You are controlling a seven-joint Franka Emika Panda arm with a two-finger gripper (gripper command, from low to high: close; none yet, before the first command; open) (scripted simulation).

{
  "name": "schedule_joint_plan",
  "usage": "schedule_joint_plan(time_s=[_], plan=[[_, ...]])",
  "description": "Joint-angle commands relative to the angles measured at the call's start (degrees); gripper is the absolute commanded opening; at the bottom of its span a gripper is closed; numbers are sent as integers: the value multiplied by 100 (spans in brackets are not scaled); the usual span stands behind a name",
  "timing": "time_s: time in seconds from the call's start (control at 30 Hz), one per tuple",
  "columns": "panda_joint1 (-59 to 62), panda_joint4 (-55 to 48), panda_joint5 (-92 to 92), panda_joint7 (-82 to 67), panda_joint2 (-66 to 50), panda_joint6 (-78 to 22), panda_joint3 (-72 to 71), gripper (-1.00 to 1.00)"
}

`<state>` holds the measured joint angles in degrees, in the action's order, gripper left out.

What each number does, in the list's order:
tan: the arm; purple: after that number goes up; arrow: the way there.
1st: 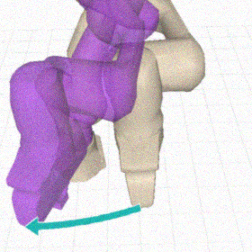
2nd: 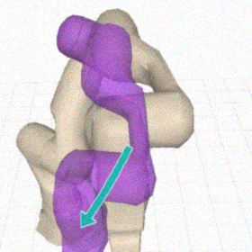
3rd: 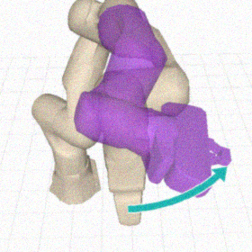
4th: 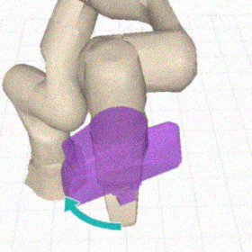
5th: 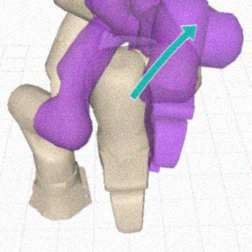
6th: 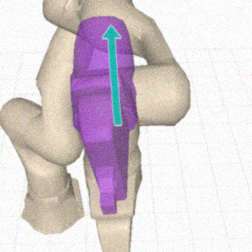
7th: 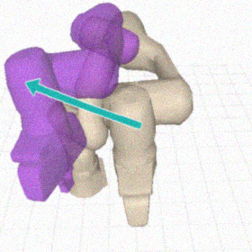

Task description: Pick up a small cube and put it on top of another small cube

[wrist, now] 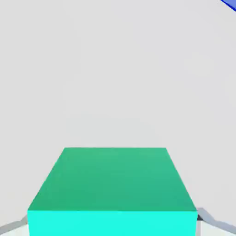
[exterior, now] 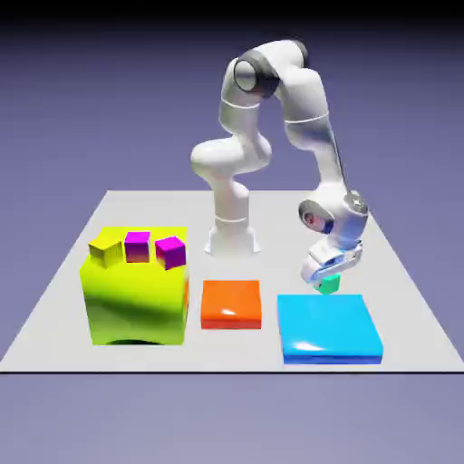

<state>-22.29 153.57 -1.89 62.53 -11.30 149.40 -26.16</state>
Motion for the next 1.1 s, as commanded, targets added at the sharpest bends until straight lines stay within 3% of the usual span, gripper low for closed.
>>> schedule_joint_plan(time_s=[0.0, 0.13, 0.73, 0.8, 0.97, 1.0, 1.07], plan=[[103, -5, 155, -108, 208, -200, -135, -100], [323, -16, 496, -346, 650, -624, -425, -100], [4010, -3388, 852, 941, 1943, -5106, 2981, -100], [4027, -3403, 853, 947, 1949, -5126, 2997, -100], [3988, -2491, 915, 890, 1842, -4108, 2951, -100], [3988, -2491, 915, 890, 1842, -4107, 2951, 100], [3997, -2698, 901, 903, 1867, -4339, 2962, 100]])
